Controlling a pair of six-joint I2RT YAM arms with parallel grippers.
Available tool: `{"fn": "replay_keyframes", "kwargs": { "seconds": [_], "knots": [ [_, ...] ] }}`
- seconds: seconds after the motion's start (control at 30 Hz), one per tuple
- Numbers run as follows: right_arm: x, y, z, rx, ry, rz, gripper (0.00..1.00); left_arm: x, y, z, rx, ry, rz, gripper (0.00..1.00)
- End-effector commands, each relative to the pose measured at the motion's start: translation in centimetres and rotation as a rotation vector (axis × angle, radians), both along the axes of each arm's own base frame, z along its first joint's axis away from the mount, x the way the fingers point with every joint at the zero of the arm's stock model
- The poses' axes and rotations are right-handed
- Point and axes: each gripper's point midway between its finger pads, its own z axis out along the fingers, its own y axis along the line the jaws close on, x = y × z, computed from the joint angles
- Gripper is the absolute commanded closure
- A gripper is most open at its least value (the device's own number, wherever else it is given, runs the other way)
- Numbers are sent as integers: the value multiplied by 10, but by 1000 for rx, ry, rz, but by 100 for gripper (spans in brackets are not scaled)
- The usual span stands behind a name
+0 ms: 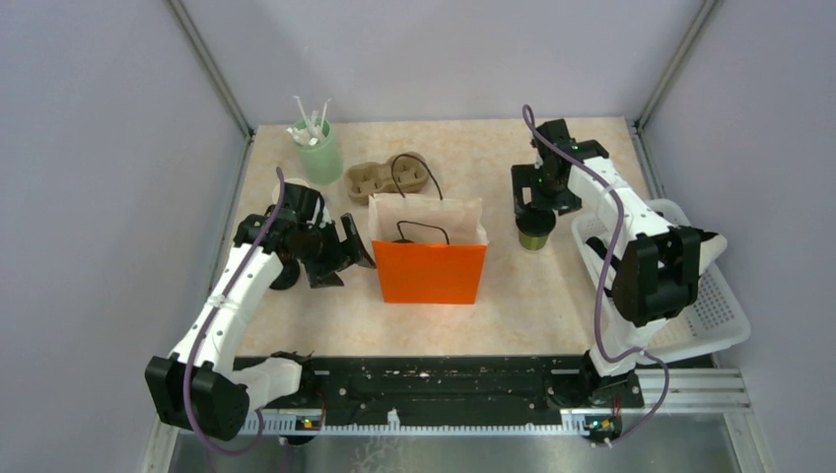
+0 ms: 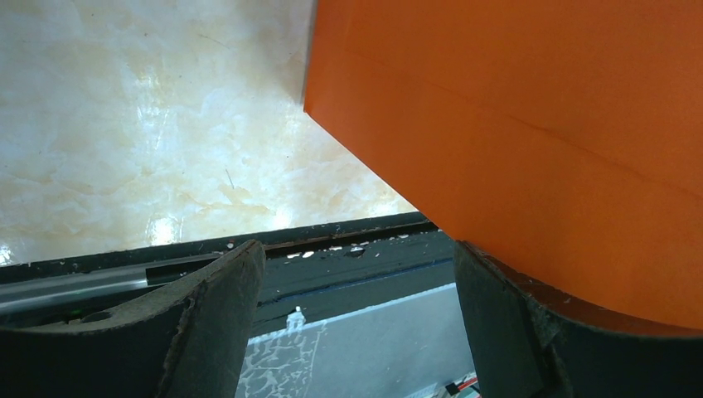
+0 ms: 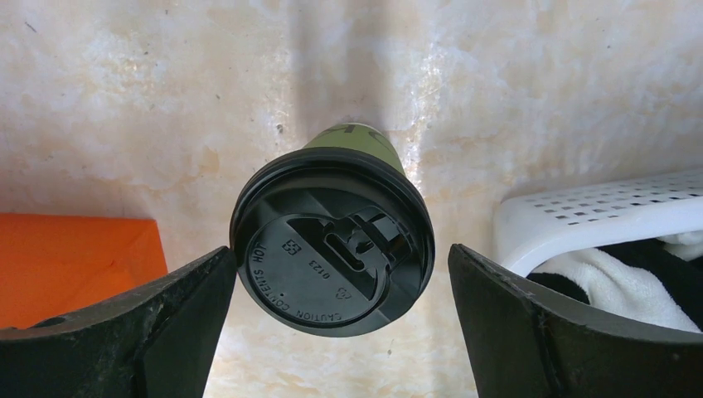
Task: Pack the takeout coffee
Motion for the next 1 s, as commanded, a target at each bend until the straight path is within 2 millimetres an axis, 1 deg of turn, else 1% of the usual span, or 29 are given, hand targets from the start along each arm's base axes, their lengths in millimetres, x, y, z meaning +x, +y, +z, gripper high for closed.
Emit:
{"fn": "replay_keyframes", "kwargs": {
  "seconds": [0.0,0.27,0.47,0.53,0.73,0.83,0.97],
  "knots": [
    [4,-10,26,-41,-80,-58,3,9,-6,9,-32,-43,-13,10],
    [0,-7,28,-11,-76,-96,4,11,-7,10,-37,-46,-13,10],
    [-4,-4,42,24,-114,-108,4,11,-7,11,-38,-46,-10,10],
    [-5,-3,43,35,-114,-106,4,11,-8,10,-39,-44,-10,10],
    [-8,-8,31,4,-86,-127,6,14,-10,12,-50,-46,-11,10],
    [-9,-11,27,1,-80,-187,7,14,-10,11,-50,-44,-10,10],
    [-8,-9,23,34,-98,-258,7,14,-11,10,-54,-40,-6,10]
  ]
}}
